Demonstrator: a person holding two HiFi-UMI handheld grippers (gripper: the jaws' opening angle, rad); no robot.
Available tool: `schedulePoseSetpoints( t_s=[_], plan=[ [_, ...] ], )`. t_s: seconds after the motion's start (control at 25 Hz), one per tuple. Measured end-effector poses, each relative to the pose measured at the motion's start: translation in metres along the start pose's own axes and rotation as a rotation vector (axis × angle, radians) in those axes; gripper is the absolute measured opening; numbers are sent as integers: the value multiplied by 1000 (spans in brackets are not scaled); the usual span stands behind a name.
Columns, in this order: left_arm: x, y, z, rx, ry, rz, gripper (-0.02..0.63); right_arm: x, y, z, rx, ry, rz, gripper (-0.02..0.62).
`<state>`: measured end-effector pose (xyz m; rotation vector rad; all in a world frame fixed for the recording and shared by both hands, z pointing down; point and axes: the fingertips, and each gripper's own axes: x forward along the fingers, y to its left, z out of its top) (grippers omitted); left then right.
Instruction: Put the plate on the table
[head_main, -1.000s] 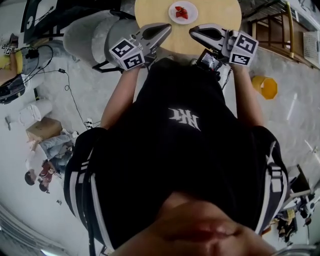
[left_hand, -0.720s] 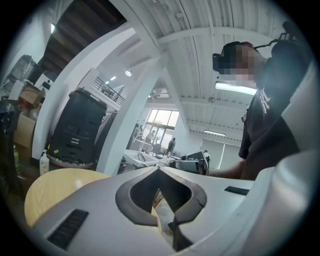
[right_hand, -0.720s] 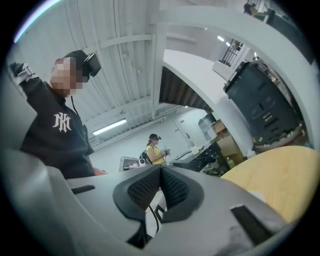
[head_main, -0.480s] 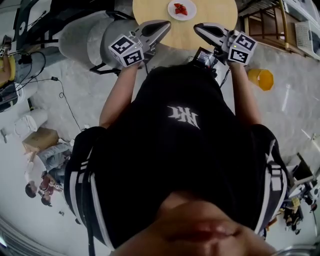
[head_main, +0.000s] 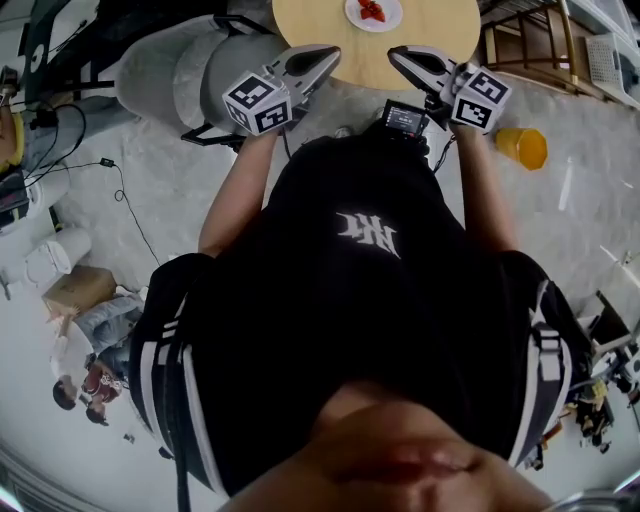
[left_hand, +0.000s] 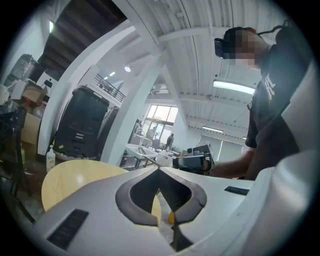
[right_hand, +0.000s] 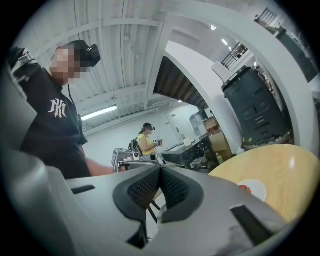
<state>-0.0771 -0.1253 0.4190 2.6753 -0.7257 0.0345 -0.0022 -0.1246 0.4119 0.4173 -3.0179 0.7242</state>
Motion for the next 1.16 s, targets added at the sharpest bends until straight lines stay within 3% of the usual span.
schedulePoseSetpoints(
  t_s=[0.44, 0.68, 1.16],
  plan=[
    [0, -8, -4, 0, 14, -57, 2, 4, 4, -5, 6, -17, -29, -2],
    [6, -14, -5, 2, 30, -93, 2, 1, 17, -6, 23, -37, 1, 0],
    [9, -22, -13, -11, 44, -130, 2, -13, 14, -11, 48, -50, -46, 0]
  ],
)
